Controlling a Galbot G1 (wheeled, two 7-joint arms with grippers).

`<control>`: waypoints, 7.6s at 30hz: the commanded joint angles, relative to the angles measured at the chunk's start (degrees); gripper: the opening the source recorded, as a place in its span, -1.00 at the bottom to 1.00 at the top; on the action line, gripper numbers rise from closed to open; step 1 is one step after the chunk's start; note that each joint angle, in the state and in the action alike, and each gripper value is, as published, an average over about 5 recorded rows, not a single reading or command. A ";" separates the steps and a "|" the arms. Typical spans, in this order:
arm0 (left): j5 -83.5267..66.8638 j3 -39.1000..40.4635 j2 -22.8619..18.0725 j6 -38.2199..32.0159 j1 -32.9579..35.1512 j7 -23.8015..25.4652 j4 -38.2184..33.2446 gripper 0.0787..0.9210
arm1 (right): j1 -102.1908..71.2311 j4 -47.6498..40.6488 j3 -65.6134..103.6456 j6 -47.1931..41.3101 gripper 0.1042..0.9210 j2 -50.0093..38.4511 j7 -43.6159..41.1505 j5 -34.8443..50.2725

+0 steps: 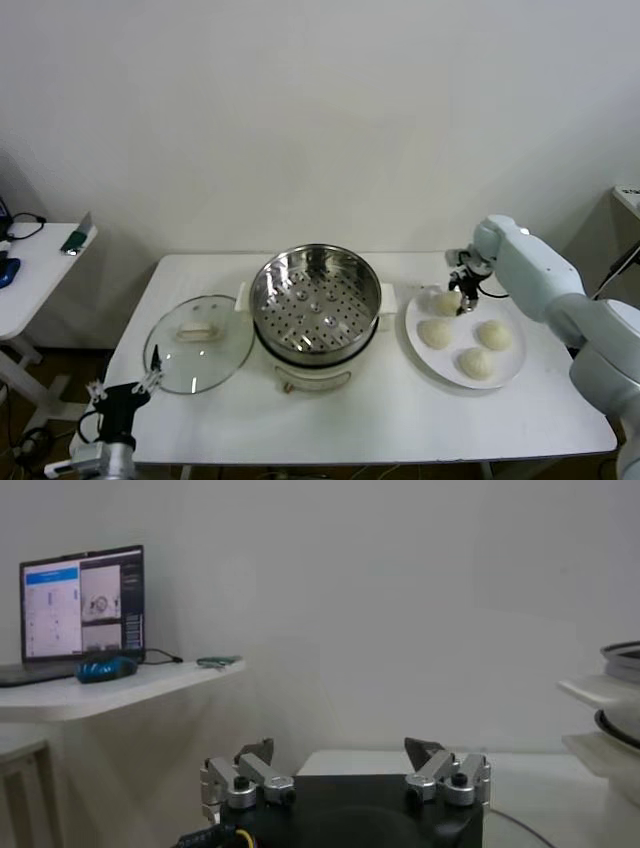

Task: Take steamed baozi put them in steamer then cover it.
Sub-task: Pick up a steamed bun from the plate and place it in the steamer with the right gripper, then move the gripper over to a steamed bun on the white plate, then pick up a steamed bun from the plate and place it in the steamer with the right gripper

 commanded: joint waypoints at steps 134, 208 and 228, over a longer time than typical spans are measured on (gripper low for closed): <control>1.25 0.76 0.51 -0.69 6.19 0.00 -2.87 0.77 | -0.65 27.05 -18.35 -18.88 0.76 -12.82 6.48 23.17; -1.87 2.11 3.57 0.71 7.31 0.54 -6.53 0.77 | 34.18 36.11 -45.21 -27.94 0.45 19.09 17.11 68.83; -2.33 1.66 3.36 0.67 7.30 0.46 -5.56 0.77 | 26.02 34.40 -46.25 -29.10 0.47 21.19 19.68 66.12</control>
